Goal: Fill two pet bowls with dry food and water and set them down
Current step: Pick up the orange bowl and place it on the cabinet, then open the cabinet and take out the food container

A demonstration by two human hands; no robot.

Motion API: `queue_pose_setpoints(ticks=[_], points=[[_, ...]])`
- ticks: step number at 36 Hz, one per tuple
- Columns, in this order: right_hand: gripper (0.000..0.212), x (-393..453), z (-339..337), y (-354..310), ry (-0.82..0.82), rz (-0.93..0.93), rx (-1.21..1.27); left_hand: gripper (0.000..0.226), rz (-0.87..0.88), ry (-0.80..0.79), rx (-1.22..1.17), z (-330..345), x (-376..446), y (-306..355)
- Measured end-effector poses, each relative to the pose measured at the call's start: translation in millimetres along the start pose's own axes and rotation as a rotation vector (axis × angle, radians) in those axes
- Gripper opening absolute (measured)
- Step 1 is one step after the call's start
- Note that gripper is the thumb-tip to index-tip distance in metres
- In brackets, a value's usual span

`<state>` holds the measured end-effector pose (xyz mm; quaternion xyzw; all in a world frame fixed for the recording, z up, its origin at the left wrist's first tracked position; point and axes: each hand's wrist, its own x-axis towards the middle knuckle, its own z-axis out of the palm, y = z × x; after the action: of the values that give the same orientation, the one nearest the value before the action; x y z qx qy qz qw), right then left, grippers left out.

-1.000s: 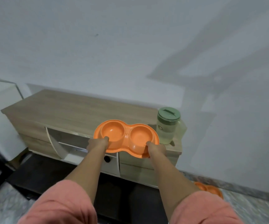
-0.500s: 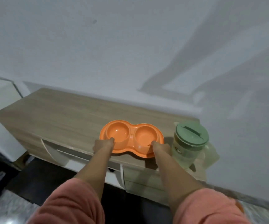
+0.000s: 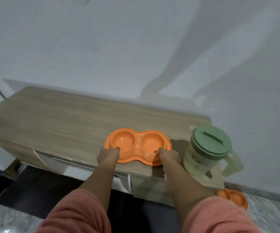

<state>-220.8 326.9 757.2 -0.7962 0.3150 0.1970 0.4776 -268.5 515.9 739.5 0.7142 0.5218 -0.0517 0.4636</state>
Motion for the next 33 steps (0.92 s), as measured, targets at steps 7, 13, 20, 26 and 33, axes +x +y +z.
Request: queue_pose_setpoints(ticks=[7, 13, 20, 26, 33], points=[[0.059, 4.0, 7.7, 4.5, 0.082, 0.007, -0.096, 0.062, 0.057, 0.001, 0.099, -0.6, 3.5, 0.0], [0.061, -7.2, 11.7, 16.5, 0.147, -0.091, -0.141, 0.07, 0.139, -0.006, 0.193, -2.1, 7.6, -7.3], [0.044, -39.7, 29.6, 53.1, 0.242, -0.259, -0.118, 0.046, 0.38, -0.023, 0.215, -14.9, 10.4, -34.2], [0.035, -69.3, 49.1, 86.7, 0.353, -0.4, -0.307, 0.04, 0.775, -0.106, 0.446, -34.1, 6.3, -67.1], [0.042, -84.9, 82.4, 105.6, 0.081, -0.547, -0.747, 0.057, 0.939, -0.218, 0.453, -39.6, 7.8, -99.6]])
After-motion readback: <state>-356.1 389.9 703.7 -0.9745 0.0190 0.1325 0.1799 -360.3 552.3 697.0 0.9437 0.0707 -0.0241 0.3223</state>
